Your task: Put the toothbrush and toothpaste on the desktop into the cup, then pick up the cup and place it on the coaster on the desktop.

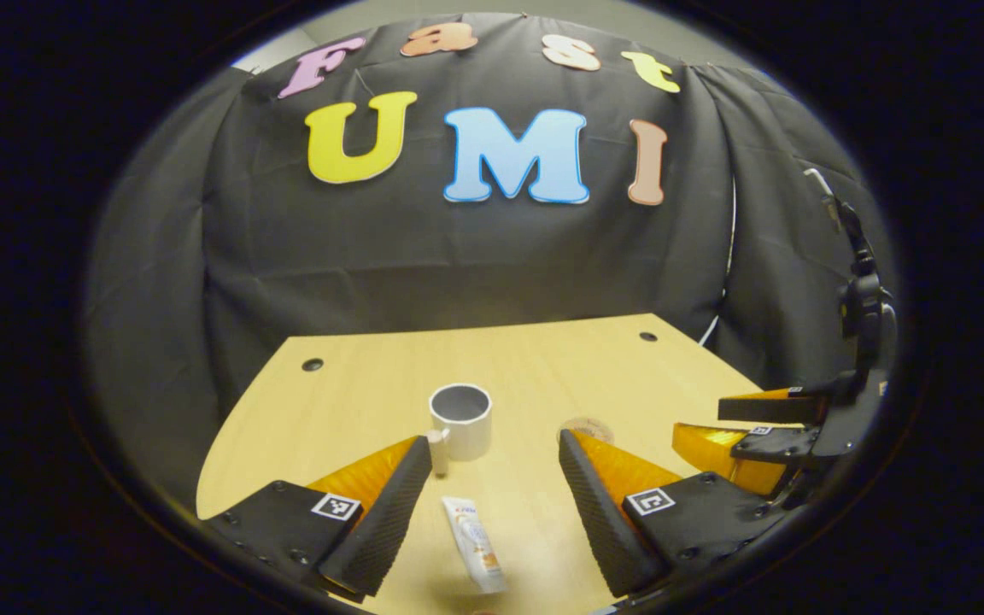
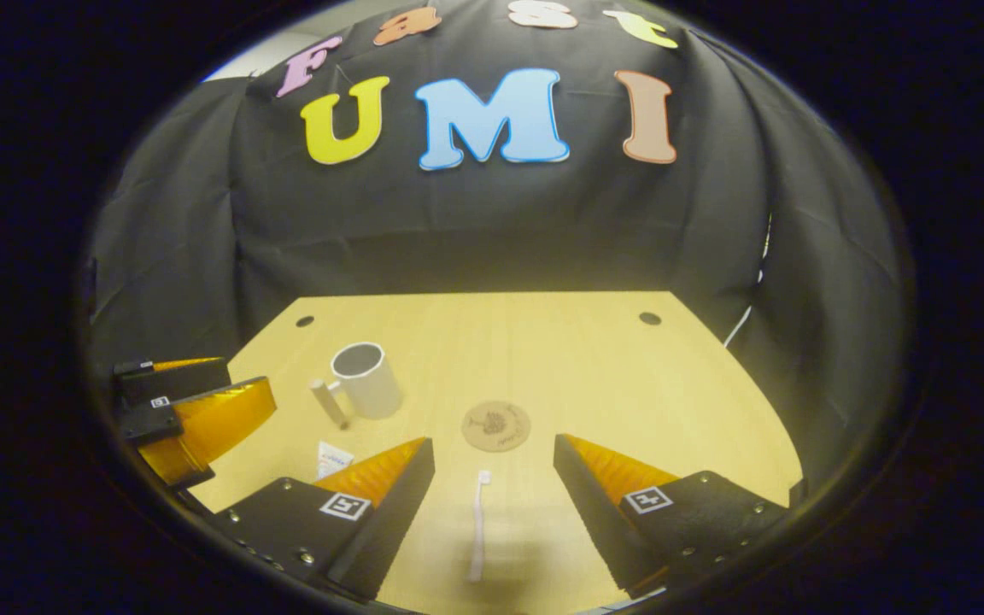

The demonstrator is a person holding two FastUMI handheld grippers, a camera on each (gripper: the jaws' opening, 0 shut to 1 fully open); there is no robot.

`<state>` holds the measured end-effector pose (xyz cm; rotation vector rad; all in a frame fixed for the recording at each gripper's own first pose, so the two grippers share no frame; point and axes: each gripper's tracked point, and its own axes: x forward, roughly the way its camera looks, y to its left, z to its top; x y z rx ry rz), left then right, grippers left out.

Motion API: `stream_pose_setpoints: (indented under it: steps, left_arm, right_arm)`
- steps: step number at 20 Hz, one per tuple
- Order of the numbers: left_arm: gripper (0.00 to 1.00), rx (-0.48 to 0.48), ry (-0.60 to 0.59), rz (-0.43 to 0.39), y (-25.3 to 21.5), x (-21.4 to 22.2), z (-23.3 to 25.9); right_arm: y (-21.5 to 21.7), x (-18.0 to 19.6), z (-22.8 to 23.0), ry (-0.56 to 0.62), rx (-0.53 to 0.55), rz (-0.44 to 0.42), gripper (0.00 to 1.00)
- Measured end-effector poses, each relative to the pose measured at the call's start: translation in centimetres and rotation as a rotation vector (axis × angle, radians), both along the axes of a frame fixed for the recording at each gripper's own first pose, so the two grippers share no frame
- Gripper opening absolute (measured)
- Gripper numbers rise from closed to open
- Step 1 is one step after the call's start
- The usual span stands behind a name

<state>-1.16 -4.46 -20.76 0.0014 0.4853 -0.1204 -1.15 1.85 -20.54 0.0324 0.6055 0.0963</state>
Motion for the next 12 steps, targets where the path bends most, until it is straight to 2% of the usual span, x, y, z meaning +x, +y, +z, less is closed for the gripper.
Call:
stream_pose_setpoints:
  steps: [8, 12]
  left_arm:
    - [0.97, -0.014, 0.228, -0.012, -0.5, -0.9, -9.9]
    - [0.98, -0.035, 0.317, 0.013, 0.2, -2.1, -13.7]
  right_arm:
    - [0.5, -1.7, -7.6, 0.205, 0.038, -0.020, 0.93]
    - [0.6, -2.2, -10.8, 0.289, 0.055, -0.049, 0.93]
